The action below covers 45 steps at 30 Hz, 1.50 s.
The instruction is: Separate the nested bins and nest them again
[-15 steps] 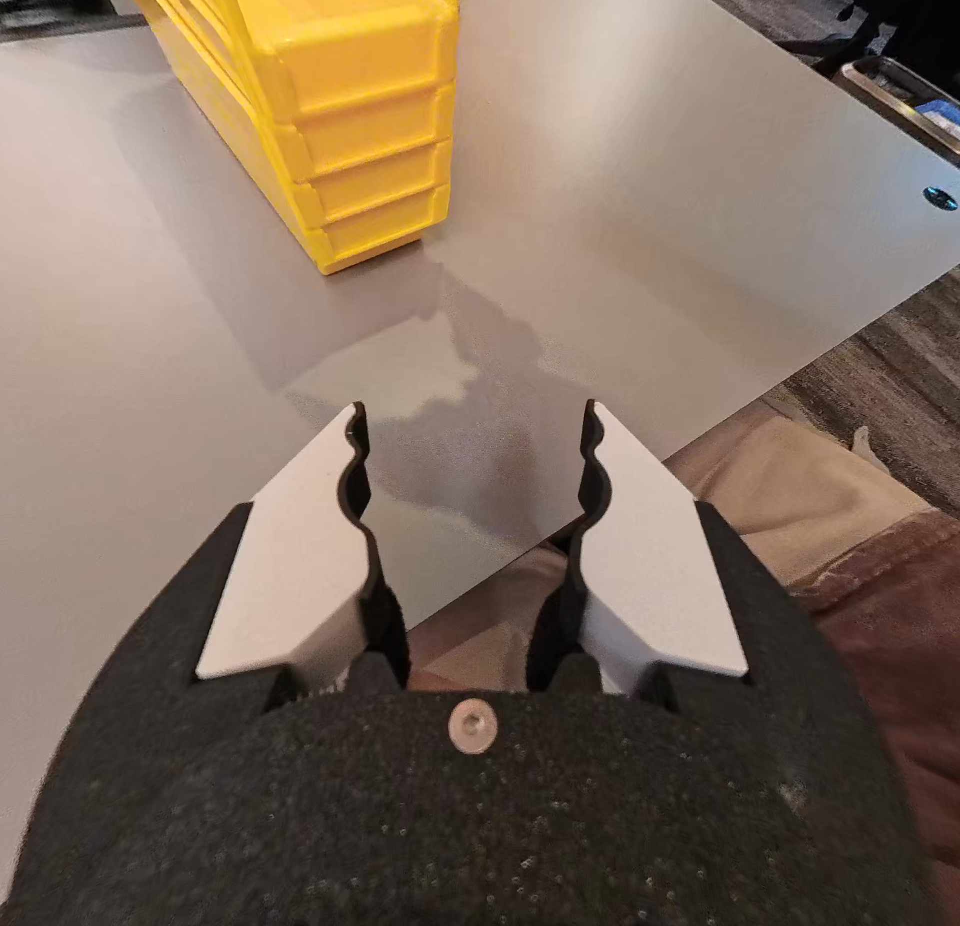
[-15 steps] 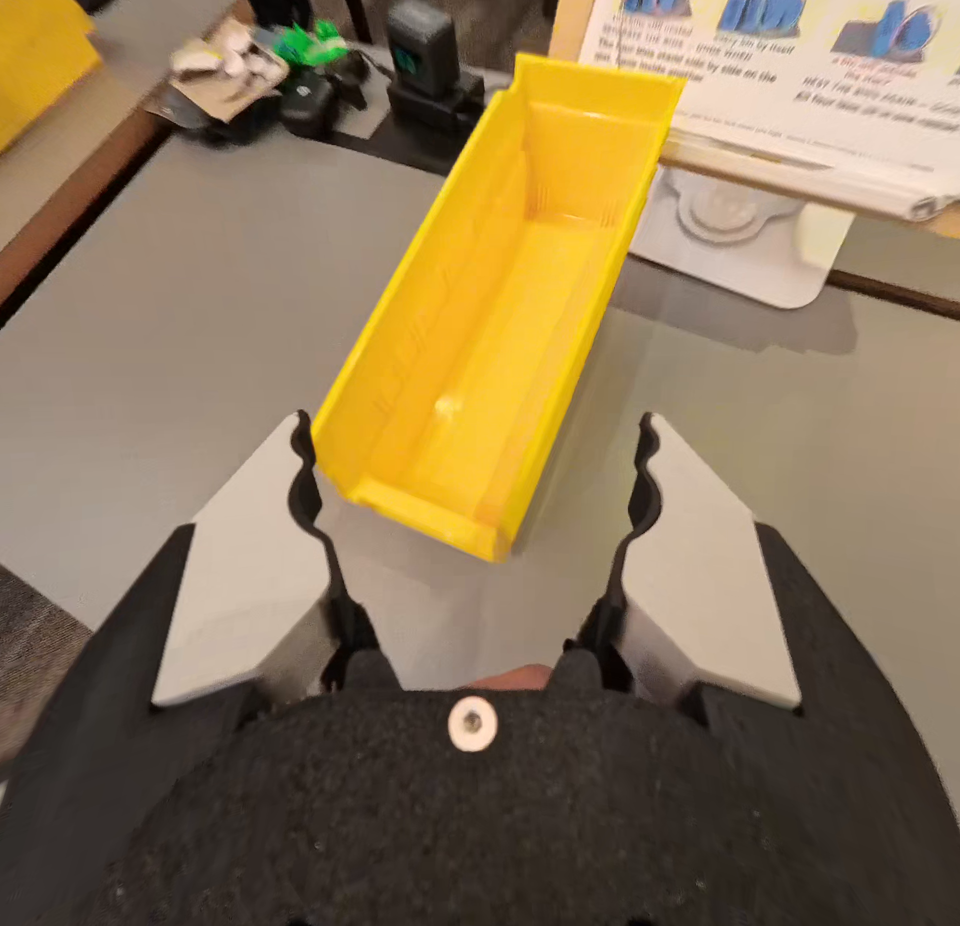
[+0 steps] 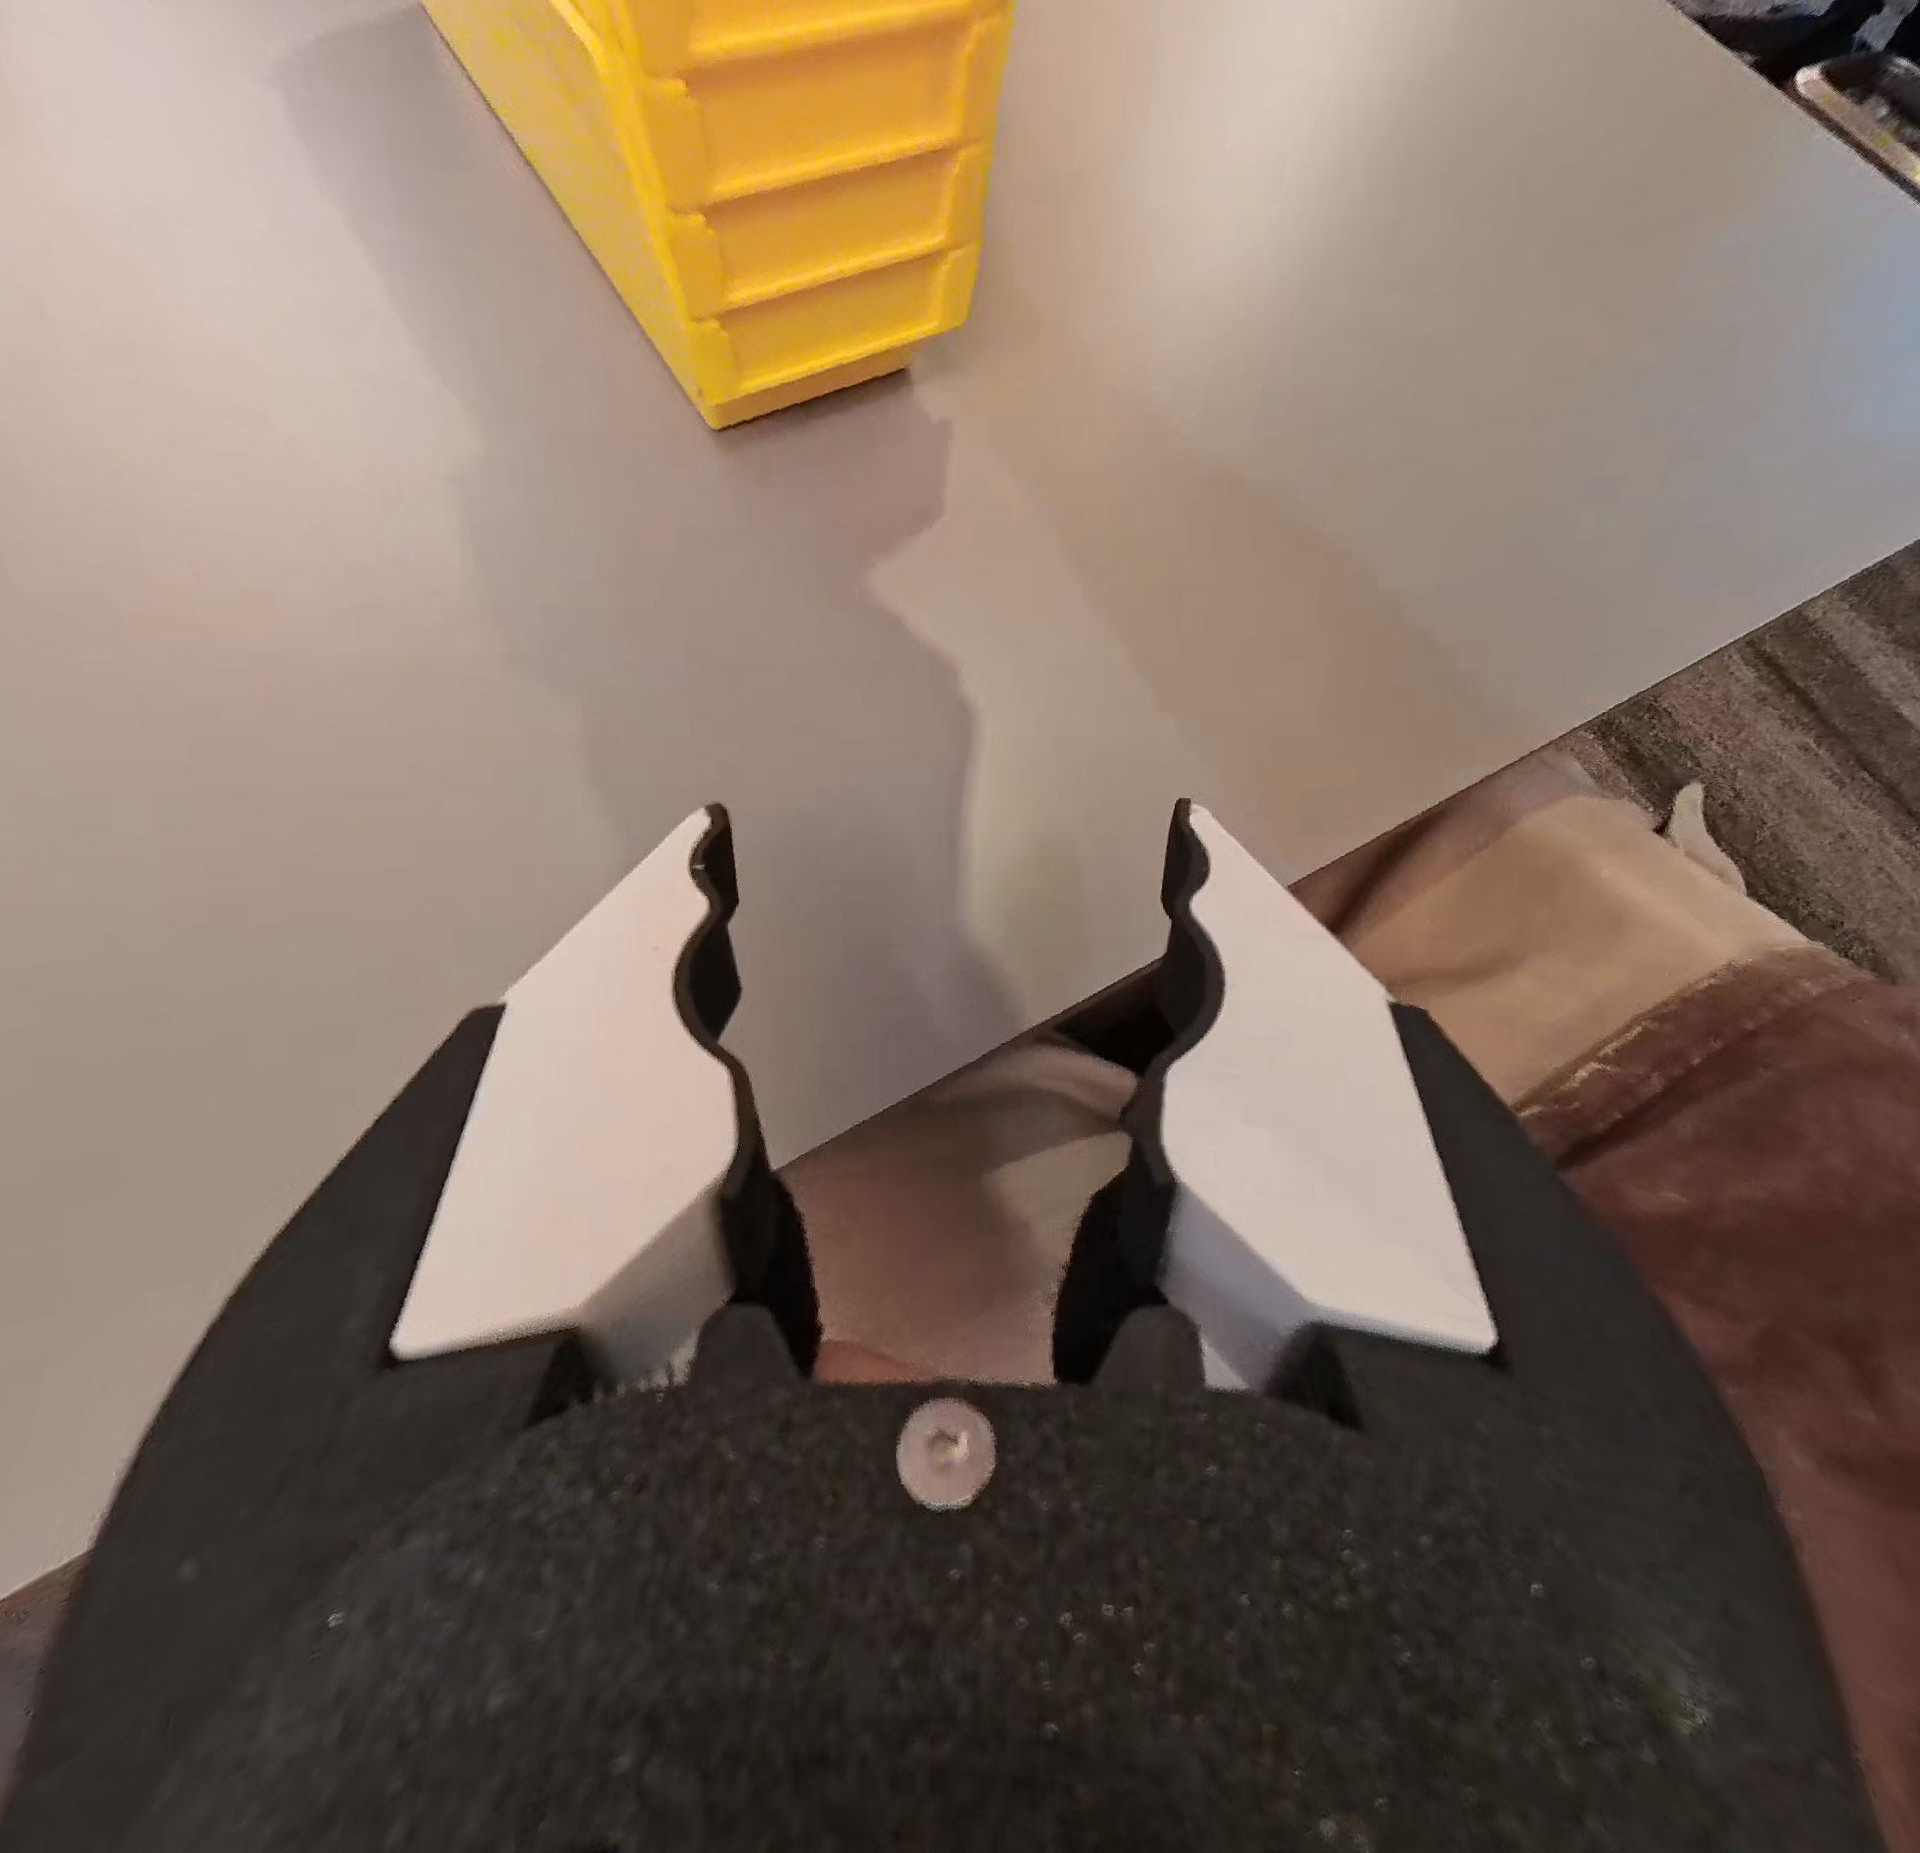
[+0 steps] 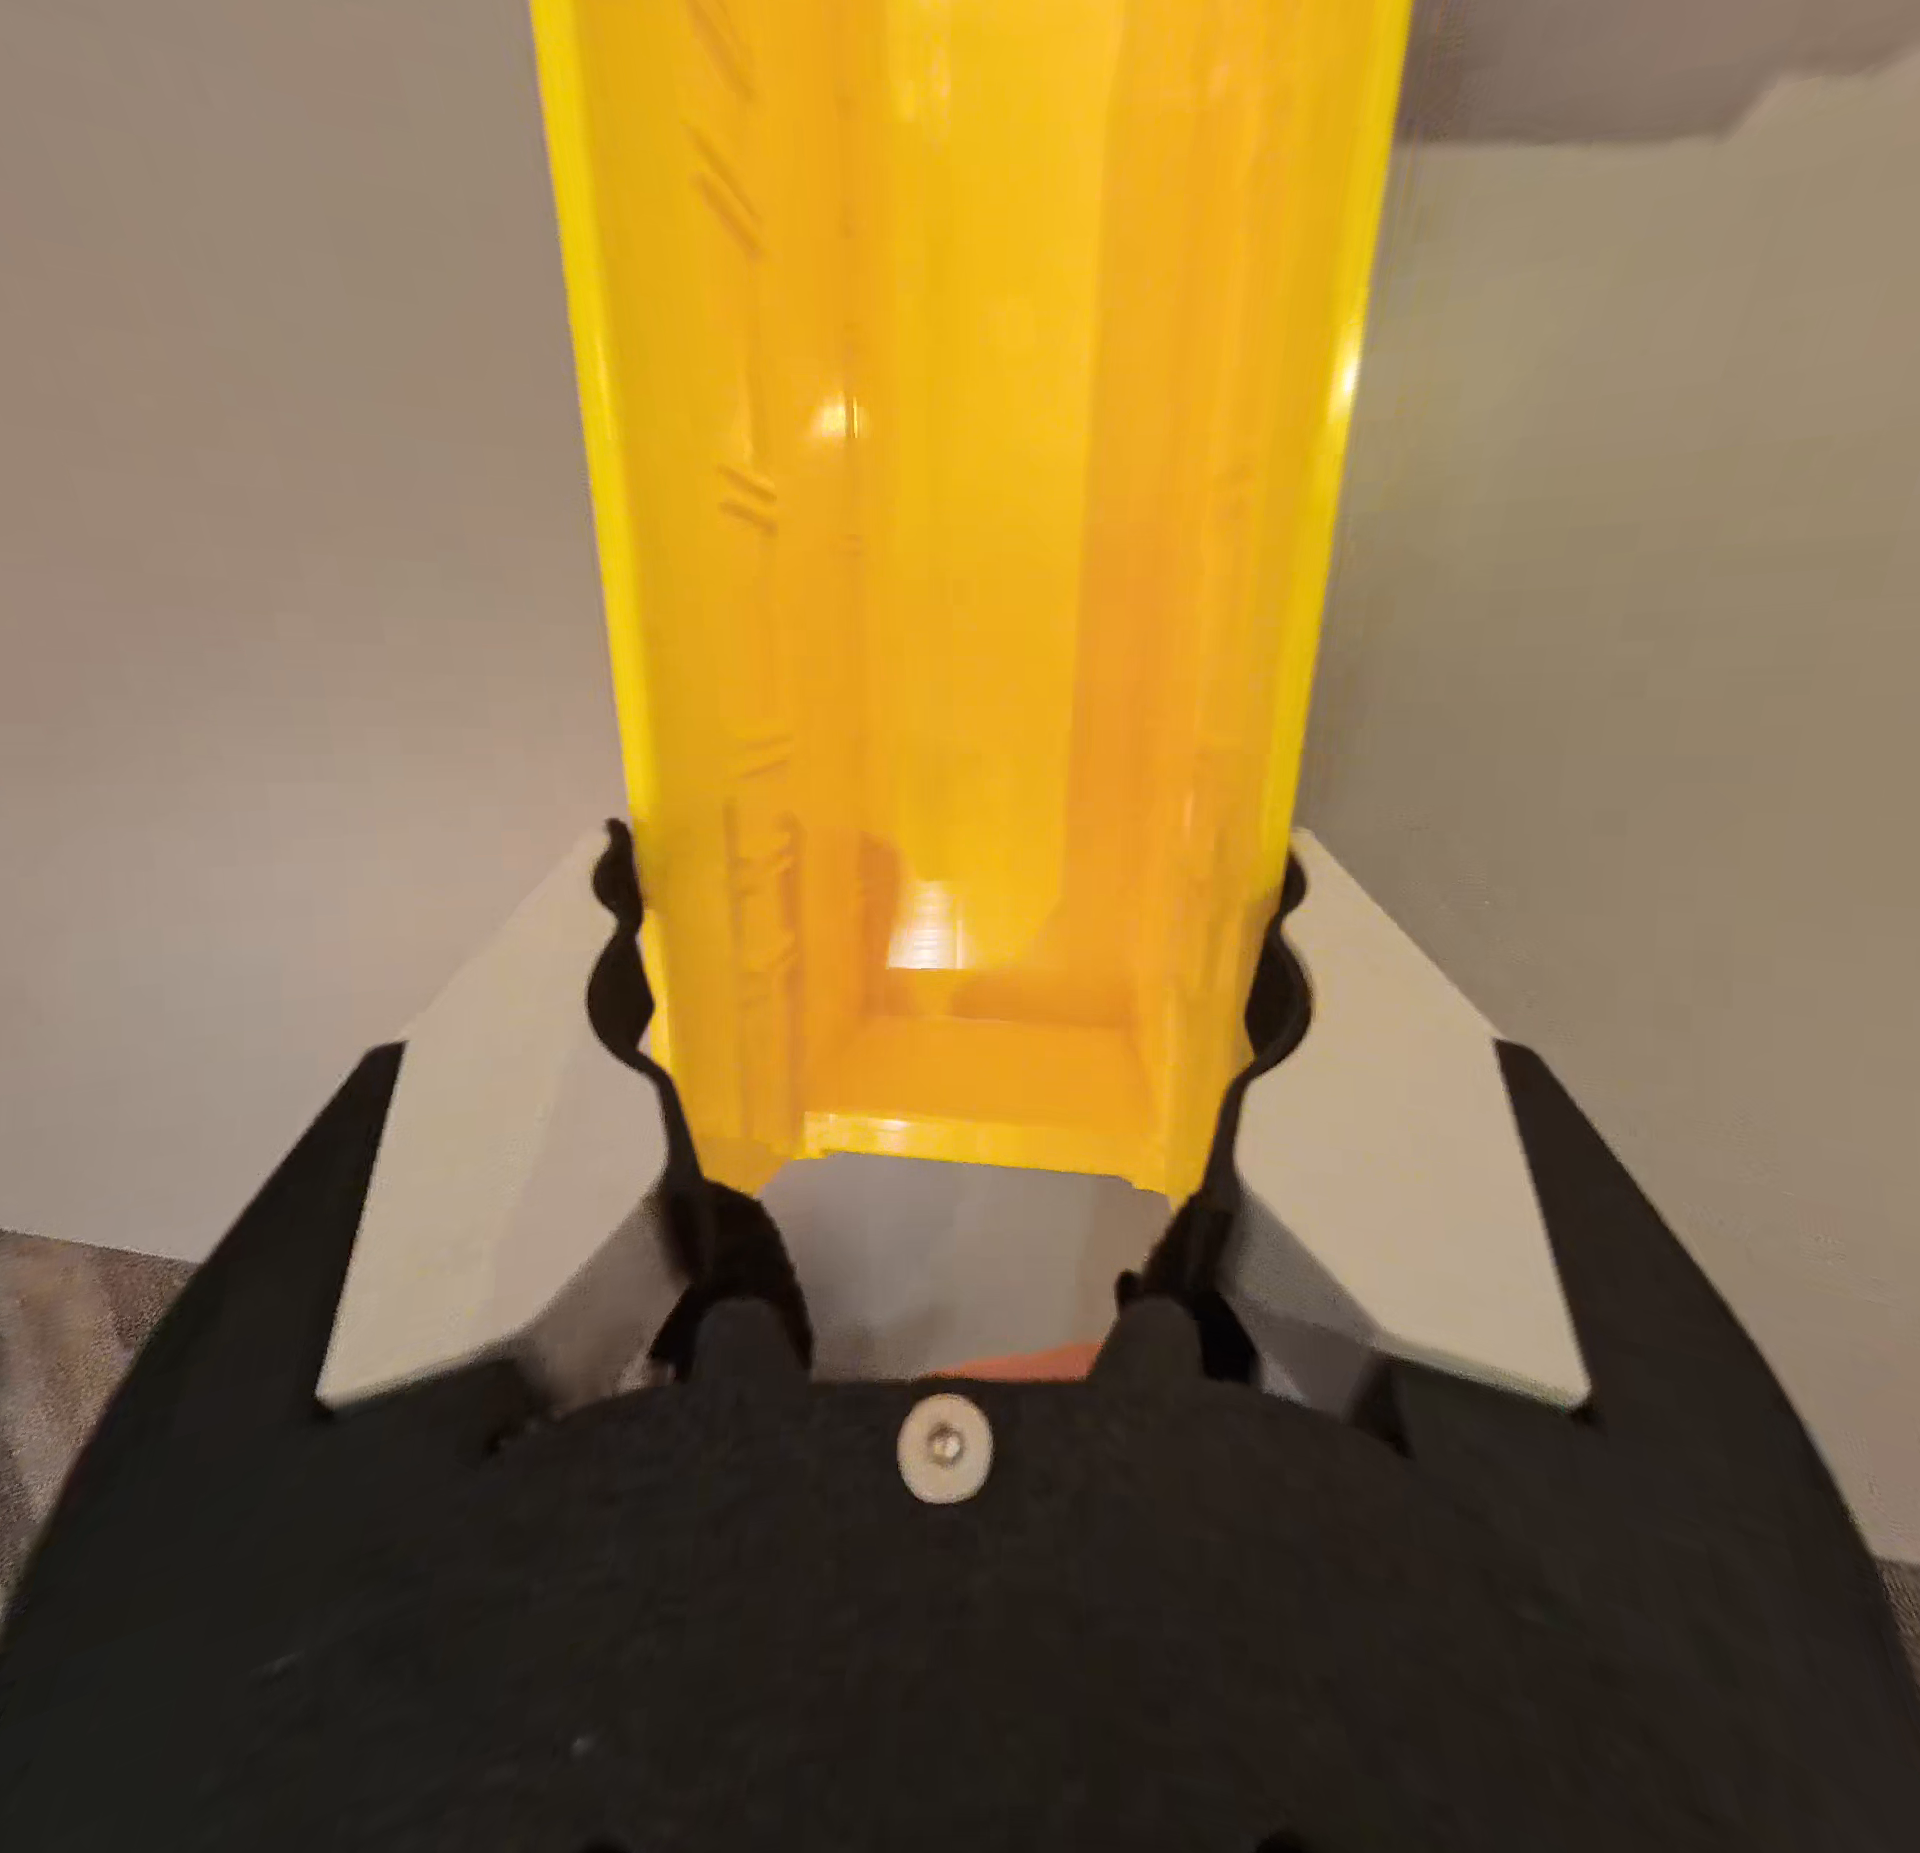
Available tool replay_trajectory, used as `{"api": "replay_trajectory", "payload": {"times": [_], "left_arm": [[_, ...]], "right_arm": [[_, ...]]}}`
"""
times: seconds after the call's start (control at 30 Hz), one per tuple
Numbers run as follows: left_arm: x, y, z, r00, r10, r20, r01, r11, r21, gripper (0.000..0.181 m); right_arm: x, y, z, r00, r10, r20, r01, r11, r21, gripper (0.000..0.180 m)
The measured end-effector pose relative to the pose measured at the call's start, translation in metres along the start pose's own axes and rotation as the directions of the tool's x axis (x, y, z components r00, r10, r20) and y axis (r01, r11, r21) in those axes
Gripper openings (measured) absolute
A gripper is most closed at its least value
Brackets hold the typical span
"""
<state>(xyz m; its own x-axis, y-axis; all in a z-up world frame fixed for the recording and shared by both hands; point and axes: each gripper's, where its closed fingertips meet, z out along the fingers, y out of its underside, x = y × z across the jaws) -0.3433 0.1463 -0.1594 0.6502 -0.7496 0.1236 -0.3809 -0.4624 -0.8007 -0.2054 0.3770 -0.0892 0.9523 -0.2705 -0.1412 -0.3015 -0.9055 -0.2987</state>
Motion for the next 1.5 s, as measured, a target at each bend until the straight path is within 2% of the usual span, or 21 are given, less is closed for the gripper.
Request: {"api": "replay_trajectory", "payload": {"times": [0.17, 0.3, 0.73, 1.1, 1.37, 1.5], "left_arm": [[-0.002, -0.001, -0.001, 1.0, -0.025, -0.003, 0.025, 1.0, 0.008, 0.08], [0.003, 0.0, 0.002, 1.0, -0.001, -0.004, 0.001, 1.0, -0.003, 0.08], [0.004, 0.002, 0.006, 1.0, 0.02, -0.001, -0.02, 1.0, -0.02, 0.078], [0.003, 0.003, 0.006, 0.998, 0.06, 0.026, -0.059, 0.998, -0.029, 0.078], [0.001, 0.004, 0.007, 0.995, 0.088, 0.048, -0.086, 0.996, -0.039, 0.078], [0.001, 0.005, 0.007, 0.995, 0.087, 0.046, -0.086, 0.995, -0.041, 0.078]], "right_arm": [[0.001, 0.001, -0.004, 1.0, 0.003, 0.02, -0.003, 1.0, 0.016, 0.103], [0.002, 0.003, -0.006, 1.0, 0.002, 0.023, -0.002, 1.0, -0.005, 0.1], [0.008, 0.007, -0.011, 0.999, -0.026, 0.018, 0.027, 0.999, -0.046, 0.109], [0.007, 0.008, -0.011, 0.997, -0.059, -0.049, 0.056, 0.996, -0.064, 0.118], [0.005, 0.008, -0.015, 0.997, -0.057, -0.046, 0.053, 0.996, -0.074, 0.102], [0.006, 0.007, -0.016, 0.997, -0.061, -0.038, 0.058, 0.995, -0.076, 0.101]]}}
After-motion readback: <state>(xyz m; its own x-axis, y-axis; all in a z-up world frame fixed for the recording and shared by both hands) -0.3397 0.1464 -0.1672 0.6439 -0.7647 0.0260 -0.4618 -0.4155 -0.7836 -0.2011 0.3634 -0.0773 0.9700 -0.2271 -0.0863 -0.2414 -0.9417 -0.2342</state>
